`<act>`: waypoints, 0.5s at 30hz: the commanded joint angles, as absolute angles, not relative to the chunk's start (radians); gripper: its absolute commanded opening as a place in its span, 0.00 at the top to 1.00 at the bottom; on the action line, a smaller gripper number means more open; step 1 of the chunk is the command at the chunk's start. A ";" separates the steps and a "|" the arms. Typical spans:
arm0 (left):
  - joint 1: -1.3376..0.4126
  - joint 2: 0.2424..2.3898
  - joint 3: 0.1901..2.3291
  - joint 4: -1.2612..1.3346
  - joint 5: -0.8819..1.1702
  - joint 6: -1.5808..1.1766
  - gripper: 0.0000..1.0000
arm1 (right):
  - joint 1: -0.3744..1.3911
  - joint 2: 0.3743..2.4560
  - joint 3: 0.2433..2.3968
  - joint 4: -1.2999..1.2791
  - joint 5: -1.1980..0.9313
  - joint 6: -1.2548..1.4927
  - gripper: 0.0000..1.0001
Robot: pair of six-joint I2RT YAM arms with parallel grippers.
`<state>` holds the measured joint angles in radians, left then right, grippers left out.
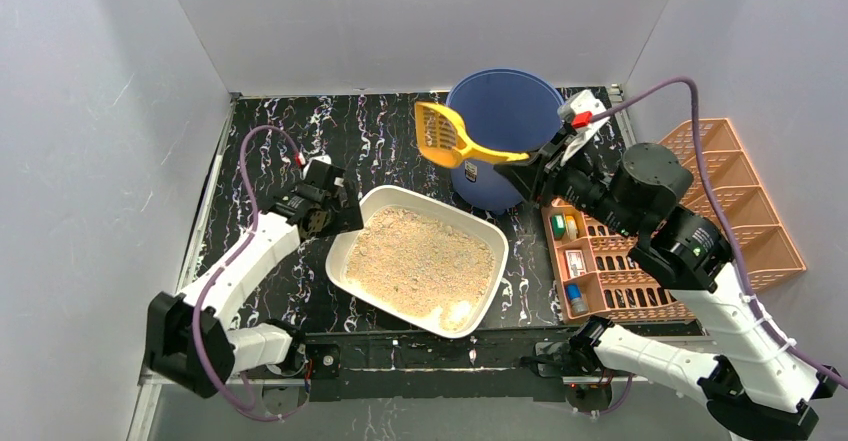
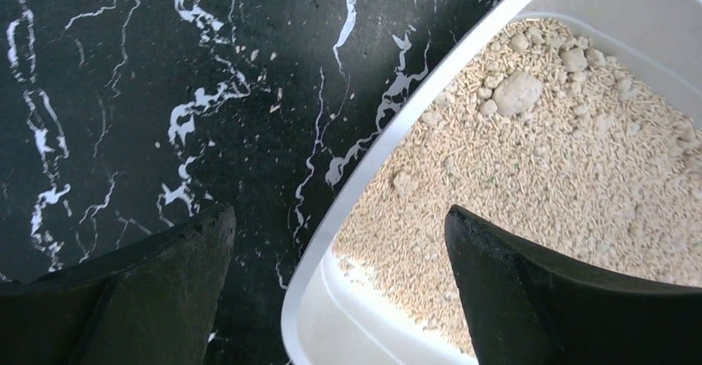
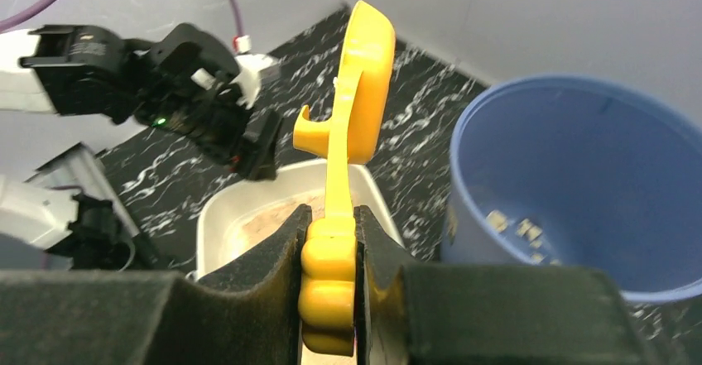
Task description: Clean the litter box
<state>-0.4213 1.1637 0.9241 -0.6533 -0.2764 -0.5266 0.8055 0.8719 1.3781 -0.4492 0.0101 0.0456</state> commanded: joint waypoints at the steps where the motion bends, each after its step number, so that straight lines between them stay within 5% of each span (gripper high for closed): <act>1: -0.420 1.241 0.914 -0.577 -0.275 -0.514 0.07 | 0.806 0.892 1.436 -0.606 -0.041 0.246 0.99; 15: -0.420 1.518 0.997 -0.502 -0.248 -0.465 0.38 | 0.806 0.946 1.408 -0.917 -0.036 0.357 0.99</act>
<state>-0.4210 1.4883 0.9470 -0.5213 -0.2455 -0.4862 0.8055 0.9249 1.3907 -0.8013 -0.0364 0.3199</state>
